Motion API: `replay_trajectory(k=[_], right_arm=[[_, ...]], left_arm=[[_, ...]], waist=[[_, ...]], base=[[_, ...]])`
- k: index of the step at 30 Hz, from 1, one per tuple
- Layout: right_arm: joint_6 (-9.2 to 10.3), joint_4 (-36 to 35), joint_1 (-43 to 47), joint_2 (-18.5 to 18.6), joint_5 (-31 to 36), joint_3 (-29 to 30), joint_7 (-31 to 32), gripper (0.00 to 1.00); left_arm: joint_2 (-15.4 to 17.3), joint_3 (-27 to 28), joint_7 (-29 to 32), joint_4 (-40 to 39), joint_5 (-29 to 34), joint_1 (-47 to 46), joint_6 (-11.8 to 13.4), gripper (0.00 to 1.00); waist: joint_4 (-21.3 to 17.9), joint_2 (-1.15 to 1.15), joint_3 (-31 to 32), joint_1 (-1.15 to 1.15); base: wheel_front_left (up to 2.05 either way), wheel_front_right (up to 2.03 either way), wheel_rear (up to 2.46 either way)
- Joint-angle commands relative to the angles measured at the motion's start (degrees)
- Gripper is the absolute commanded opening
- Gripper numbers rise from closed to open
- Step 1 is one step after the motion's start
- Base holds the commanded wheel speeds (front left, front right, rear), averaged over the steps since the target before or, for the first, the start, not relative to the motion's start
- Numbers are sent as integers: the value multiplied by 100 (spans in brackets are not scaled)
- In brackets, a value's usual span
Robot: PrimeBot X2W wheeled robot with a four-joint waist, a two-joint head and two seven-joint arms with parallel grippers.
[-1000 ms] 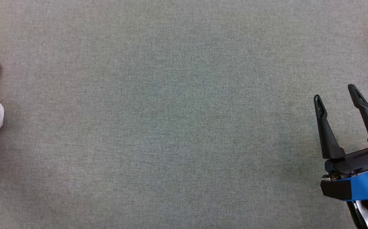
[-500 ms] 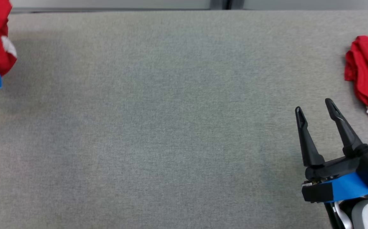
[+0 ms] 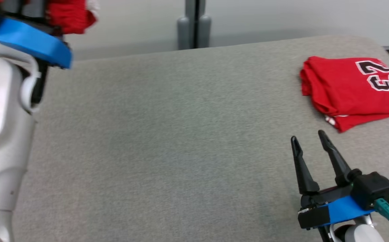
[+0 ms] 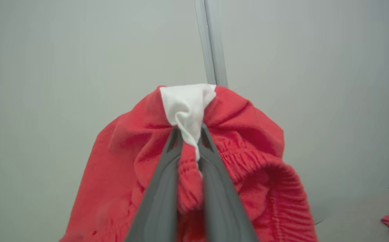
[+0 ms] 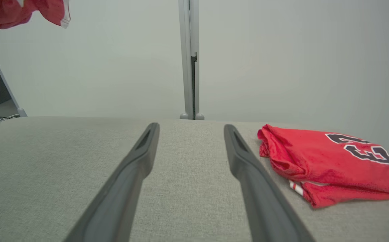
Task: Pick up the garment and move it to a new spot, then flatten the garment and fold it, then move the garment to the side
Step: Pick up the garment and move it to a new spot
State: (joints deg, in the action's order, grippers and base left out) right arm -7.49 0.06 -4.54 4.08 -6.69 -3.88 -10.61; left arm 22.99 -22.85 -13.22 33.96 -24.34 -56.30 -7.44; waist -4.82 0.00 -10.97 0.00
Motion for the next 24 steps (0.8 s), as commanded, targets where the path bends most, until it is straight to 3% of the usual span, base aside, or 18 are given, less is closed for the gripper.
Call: replay_trajectory(k=[1, 12, 24], right_arm=[[-1, 127, 20, -43, -67, -34, -79, 100], [-1, 572, 82, -109, -155, -156, -272, 100], [-1, 749, 156, -118, -203, -143, -339, 100]], left_arm=[[-96, -180, 19, -225, -83, 164, -3, 0], [-491, -847, 95, -861, -141, 1247, 60, 0], [-880, -1246, -27, -427, -328, 2906, 379, 0]], waist=[[-296, 0, 249, 0], [-758, 0, 566, 0], [-670, 0, 649, 0]], base=[[0, 0, 0], [0, 0, 0], [0, 0, 0]])
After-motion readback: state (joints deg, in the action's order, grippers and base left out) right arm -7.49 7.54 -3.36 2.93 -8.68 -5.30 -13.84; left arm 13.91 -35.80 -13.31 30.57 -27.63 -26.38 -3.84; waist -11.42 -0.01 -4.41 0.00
